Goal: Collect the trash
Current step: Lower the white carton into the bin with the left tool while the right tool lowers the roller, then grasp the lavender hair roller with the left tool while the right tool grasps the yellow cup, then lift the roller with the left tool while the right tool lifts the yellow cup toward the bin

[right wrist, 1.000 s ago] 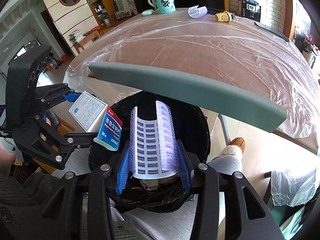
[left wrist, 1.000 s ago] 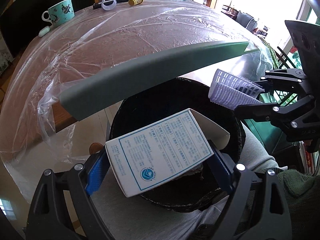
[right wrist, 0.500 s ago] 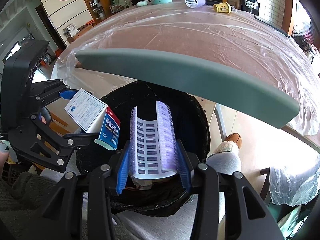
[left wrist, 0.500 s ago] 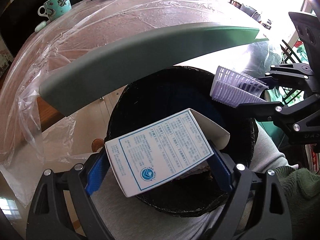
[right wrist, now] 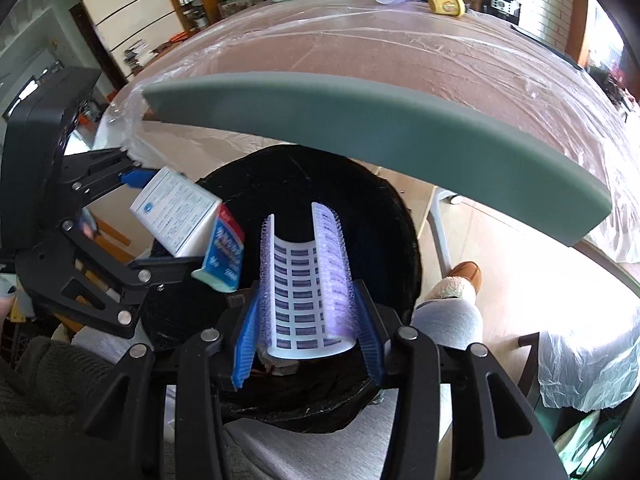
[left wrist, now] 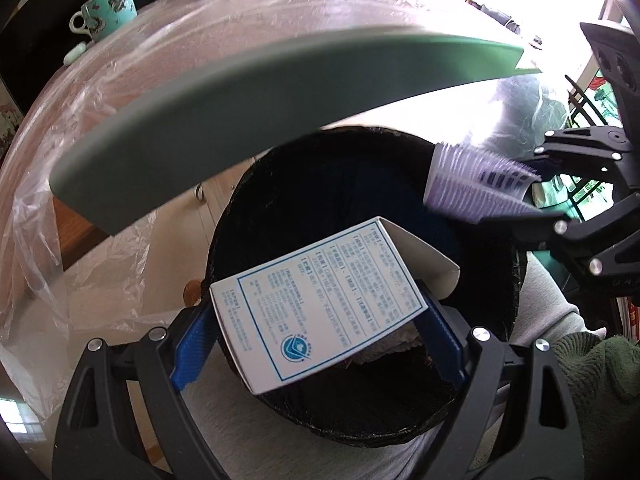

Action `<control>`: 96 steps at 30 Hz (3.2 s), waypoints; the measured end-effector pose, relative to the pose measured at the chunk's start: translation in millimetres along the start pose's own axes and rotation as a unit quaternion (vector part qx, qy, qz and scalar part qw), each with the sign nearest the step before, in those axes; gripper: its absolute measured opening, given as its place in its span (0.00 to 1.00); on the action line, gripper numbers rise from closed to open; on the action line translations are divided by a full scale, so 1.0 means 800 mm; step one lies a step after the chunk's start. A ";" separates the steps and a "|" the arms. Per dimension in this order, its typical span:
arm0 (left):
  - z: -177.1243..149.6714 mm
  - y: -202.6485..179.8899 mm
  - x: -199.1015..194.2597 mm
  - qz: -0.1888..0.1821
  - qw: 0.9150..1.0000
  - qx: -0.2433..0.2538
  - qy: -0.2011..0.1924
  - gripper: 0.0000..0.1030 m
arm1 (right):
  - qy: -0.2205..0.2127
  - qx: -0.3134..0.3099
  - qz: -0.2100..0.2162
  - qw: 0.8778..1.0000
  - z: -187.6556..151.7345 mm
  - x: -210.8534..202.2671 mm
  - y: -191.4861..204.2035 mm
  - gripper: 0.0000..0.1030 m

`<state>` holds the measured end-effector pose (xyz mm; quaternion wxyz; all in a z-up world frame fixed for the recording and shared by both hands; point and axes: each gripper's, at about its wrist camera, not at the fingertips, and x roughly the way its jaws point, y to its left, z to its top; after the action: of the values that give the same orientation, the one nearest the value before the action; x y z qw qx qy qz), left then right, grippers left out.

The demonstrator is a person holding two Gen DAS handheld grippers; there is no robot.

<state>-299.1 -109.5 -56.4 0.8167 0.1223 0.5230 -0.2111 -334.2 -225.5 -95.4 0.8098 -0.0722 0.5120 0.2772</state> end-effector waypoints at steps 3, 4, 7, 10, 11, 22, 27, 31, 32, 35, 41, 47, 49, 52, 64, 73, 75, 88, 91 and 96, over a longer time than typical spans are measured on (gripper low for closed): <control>0.001 0.000 -0.003 0.007 1.000 0.002 -0.004 0.88 | -0.024 0.002 -0.016 1.000 -0.002 -0.011 0.003 0.80; 0.000 0.001 -0.004 0.008 1.000 0.001 -0.004 0.88 | -0.028 0.004 -0.012 1.000 -0.003 -0.014 0.001 0.80; 0.000 0.005 -0.011 0.004 1.000 -0.010 -0.012 0.88 | -0.042 0.016 -0.011 0.999 -0.001 -0.025 -0.004 0.80; -0.001 0.013 -0.021 -0.008 0.999 -0.023 -0.022 0.88 | -0.058 0.031 -0.008 0.998 0.004 -0.037 -0.009 0.80; 0.000 0.014 -0.025 -0.012 0.999 -0.026 -0.025 0.88 | -0.066 0.036 -0.005 0.997 0.006 -0.044 -0.011 0.80; 0.058 0.021 -0.151 -0.025 0.987 -0.017 -0.159 0.99 | -0.210 0.023 -0.051 0.976 0.071 -0.141 -0.032 0.96; 0.138 0.069 -0.151 0.001 0.982 -0.037 -0.183 0.99 | -0.240 0.012 -0.101 0.965 0.155 -0.138 -0.072 0.96; 0.207 0.108 -0.117 -0.007 0.986 -0.065 -0.154 0.99 | -0.213 -0.001 -0.125 0.969 0.222 -0.102 -0.111 0.96; 0.222 0.116 -0.107 -0.004 0.987 -0.070 -0.148 0.99 | -0.206 -0.004 -0.129 0.970 0.237 -0.092 -0.120 0.96; 0.270 0.145 -0.070 -0.006 0.987 -0.092 -0.131 0.99 | -0.181 -0.011 -0.128 0.975 0.277 -0.058 -0.148 0.96; 0.329 0.183 -0.007 -0.030 0.985 -0.139 -0.101 0.99 | -0.133 -0.038 -0.128 0.982 0.335 0.002 -0.185 0.95; 0.370 0.192 0.042 -0.026 0.987 -0.137 -0.077 0.99 | -0.101 -0.046 -0.113 0.987 0.360 0.037 -0.201 0.88; 0.379 0.195 0.052 -0.032 0.987 -0.139 -0.074 0.98 | -0.095 -0.051 -0.109 0.988 0.368 0.046 -0.204 0.85; 0.391 0.199 0.066 -0.030 0.988 -0.134 -0.066 0.93 | -0.088 -0.055 -0.107 0.989 0.377 0.055 -0.205 0.83; 0.403 0.193 0.092 0.007 0.994 -0.099 -0.049 0.43 | -0.071 -0.018 -0.078 0.994 0.389 0.069 -0.215 0.44; 0.378 0.182 0.052 0.004 0.993 -0.089 -0.080 0.43 | -0.095 0.015 -0.063 0.993 0.363 0.041 -0.211 0.43; 0.370 0.176 0.040 0.002 0.992 -0.088 -0.087 0.43 | -0.102 0.021 -0.062 0.993 0.357 0.034 -0.208 0.43; 0.326 0.159 0.000 -0.015 0.990 -0.093 -0.104 0.43 | -0.114 0.024 -0.056 0.992 0.326 0.008 -0.184 0.43; 0.313 0.154 -0.008 -0.019 0.990 -0.093 -0.106 0.43 | -0.119 0.027 -0.046 0.991 0.314 -0.002 -0.179 0.43; 0.287 0.144 -0.020 -0.028 0.990 -0.093 -0.107 0.43 | -0.123 0.028 -0.038 0.991 0.292 -0.013 -0.164 0.43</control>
<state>-66.4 -101.0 53.0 0.8695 0.0079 0.4532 -0.1961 -84.7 -245.5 0.5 0.8780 -0.0346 0.4133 0.2392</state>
